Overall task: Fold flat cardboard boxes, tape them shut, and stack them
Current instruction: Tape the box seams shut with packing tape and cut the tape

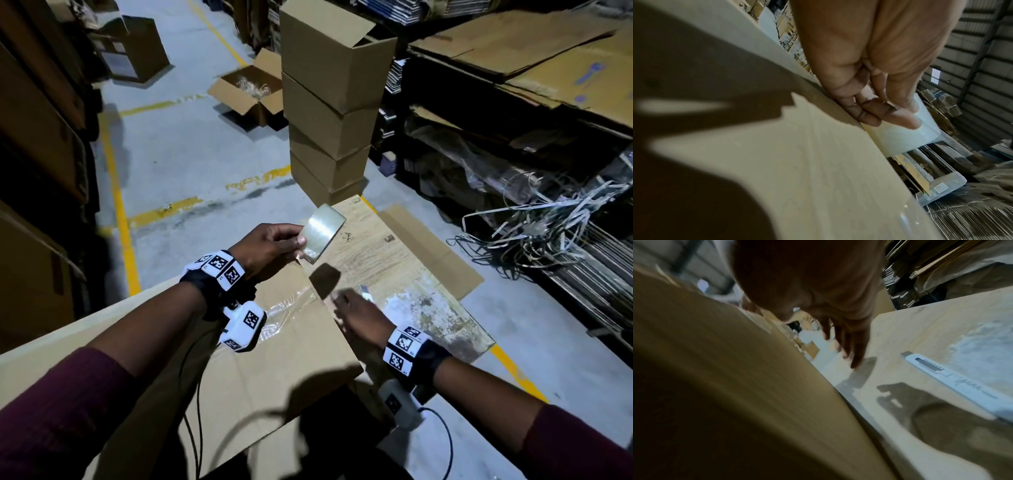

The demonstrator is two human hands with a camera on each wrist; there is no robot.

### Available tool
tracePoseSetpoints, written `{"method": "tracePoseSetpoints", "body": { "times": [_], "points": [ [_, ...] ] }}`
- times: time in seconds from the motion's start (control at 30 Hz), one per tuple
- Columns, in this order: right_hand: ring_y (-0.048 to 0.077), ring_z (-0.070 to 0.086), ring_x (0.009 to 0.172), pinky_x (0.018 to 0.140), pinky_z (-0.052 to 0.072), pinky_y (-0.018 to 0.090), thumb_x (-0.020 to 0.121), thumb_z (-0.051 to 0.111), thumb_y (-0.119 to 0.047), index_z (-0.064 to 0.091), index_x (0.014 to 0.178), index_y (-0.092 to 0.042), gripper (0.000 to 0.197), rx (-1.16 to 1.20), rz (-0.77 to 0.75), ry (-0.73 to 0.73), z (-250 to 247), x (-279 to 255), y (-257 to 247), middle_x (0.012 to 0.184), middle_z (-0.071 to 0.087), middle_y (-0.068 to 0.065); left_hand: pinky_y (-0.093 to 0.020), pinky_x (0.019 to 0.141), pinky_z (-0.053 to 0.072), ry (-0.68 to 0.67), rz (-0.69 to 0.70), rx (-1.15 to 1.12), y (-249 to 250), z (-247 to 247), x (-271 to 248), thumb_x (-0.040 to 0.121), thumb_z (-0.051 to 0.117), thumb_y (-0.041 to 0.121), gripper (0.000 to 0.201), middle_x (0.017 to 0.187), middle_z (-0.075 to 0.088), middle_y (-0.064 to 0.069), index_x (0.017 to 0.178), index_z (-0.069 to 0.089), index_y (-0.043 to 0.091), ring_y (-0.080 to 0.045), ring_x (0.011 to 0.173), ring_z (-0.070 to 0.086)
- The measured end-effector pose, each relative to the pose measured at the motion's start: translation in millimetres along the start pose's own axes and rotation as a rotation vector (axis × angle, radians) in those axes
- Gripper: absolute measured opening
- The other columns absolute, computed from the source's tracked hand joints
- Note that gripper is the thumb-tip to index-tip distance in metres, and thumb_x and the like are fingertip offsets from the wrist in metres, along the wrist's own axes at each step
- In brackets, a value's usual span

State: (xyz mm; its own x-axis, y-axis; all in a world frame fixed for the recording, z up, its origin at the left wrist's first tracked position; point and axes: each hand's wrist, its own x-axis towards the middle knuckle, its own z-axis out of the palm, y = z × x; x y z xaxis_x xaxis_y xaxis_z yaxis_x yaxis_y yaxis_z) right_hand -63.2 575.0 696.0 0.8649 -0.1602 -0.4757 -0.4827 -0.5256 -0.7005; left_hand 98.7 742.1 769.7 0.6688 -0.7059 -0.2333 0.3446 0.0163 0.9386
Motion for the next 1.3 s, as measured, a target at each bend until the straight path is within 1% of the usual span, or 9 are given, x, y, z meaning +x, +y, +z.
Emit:
{"method": "tracePoseSetpoints", "body": {
  "times": [0.07, 0.17, 0.4, 0.6, 0.77, 0.87, 1.0, 1.13, 1.3],
  "points": [
    [0.015, 0.049, 0.129, 0.114, 0.032, 0.030, 0.106, 0.037, -0.053, 0.042, 0.150, -0.021, 0.055, 0.193, -0.195, 0.062, -11, -21, -16, 0.140, 0.052, -0.001, -0.022, 0.068, 0.047, 0.000, 0.005, 0.008, -1, 0, 1, 0.095, 0.056, -0.004, 0.026, 0.090, 0.052, -0.015, 0.119, 0.062, -0.011, -0.016, 0.066, 0.047],
    [0.003, 0.028, 0.143, 0.106, 0.010, 0.002, 0.098, 0.030, -0.068, 0.013, 0.162, -0.034, 0.074, 0.071, -0.263, -0.176, -15, -50, -39, 0.156, 0.033, -0.013, -0.023, 0.069, 0.048, -0.003, 0.000, 0.026, -2, -1, 3, 0.095, 0.057, -0.003, 0.028, 0.087, 0.058, -0.015, 0.121, 0.061, -0.011, -0.015, 0.066, 0.052],
    [0.017, 0.040, 0.142, 0.101, 0.028, 0.022, 0.104, 0.032, -0.059, -0.003, 0.158, -0.048, 0.065, -0.099, -0.182, -0.301, -11, -59, -37, 0.161, 0.032, -0.008, -0.027, 0.075, 0.049, -0.026, -0.011, 0.049, -4, -3, 2, 0.089, 0.066, 0.007, 0.028, 0.082, 0.069, -0.009, 0.115, 0.068, -0.003, -0.016, 0.071, 0.061],
    [0.022, 0.039, 0.146, 0.118, 0.027, 0.033, 0.103, 0.033, -0.063, 0.047, 0.151, -0.030, 0.059, -0.119, -0.119, -0.252, -28, -62, -23, 0.158, 0.043, 0.003, -0.030, 0.079, 0.046, -0.053, -0.005, 0.109, -3, -2, -3, 0.085, 0.073, 0.017, 0.026, 0.084, 0.066, -0.012, 0.107, 0.073, 0.003, -0.021, 0.077, 0.059],
    [0.022, 0.061, 0.122, 0.088, 0.051, 0.028, 0.095, 0.070, -0.034, 0.049, 0.147, -0.020, 0.058, 0.070, -0.235, 0.331, -49, -52, -35, 0.143, 0.053, 0.004, -0.029, 0.074, 0.041, -0.103, -0.004, 0.319, 15, 2, -8, 0.096, 0.063, 0.010, 0.016, 0.072, 0.062, -0.004, 0.107, 0.065, -0.002, -0.015, 0.066, 0.055],
    [0.022, 0.053, 0.128, 0.101, 0.047, 0.032, 0.080, 0.084, -0.020, 0.025, 0.159, -0.026, 0.098, 0.002, -0.346, 0.492, -68, -43, -46, 0.150, 0.040, 0.008, -0.019, 0.066, 0.046, -0.191, 0.000, 0.467, 26, 9, -17, 0.098, 0.057, 0.002, 0.012, 0.084, 0.062, -0.007, 0.108, 0.063, 0.002, -0.009, 0.065, 0.058],
    [0.015, 0.040, 0.140, 0.108, 0.033, 0.013, 0.072, 0.090, -0.021, 0.052, 0.143, -0.022, 0.080, -0.207, -0.594, 0.314, -91, -56, -75, 0.153, 0.044, 0.008, -0.019, 0.065, 0.049, -0.330, -0.057, 0.456, 42, 23, -39, 0.084, 0.063, 0.010, 0.025, 0.094, 0.064, -0.008, 0.109, 0.065, 0.004, -0.013, 0.072, 0.057],
    [0.019, 0.063, 0.094, 0.078, 0.053, 0.040, 0.065, 0.094, -0.032, 0.057, 0.106, -0.020, 0.056, -0.347, -0.415, 0.055, -94, -89, -98, 0.102, 0.066, -0.001, -0.024, 0.067, 0.051, -0.397, -0.078, 0.560, 56, 27, -60, 0.076, 0.060, 0.002, 0.041, 0.086, 0.069, -0.003, 0.117, 0.063, -0.003, -0.018, 0.073, 0.060],
    [0.020, 0.071, 0.092, 0.082, 0.060, 0.044, 0.063, 0.097, -0.023, 0.058, 0.112, -0.012, 0.062, -0.116, -0.345, -0.074, -83, -121, -102, 0.104, 0.071, 0.005, -0.032, 0.074, 0.055, -0.368, -0.036, 0.557, 60, 26, -71, 0.077, 0.064, -0.004, 0.043, 0.103, 0.070, -0.007, 0.119, 0.066, 0.008, -0.022, 0.076, 0.064]
  ]
}}
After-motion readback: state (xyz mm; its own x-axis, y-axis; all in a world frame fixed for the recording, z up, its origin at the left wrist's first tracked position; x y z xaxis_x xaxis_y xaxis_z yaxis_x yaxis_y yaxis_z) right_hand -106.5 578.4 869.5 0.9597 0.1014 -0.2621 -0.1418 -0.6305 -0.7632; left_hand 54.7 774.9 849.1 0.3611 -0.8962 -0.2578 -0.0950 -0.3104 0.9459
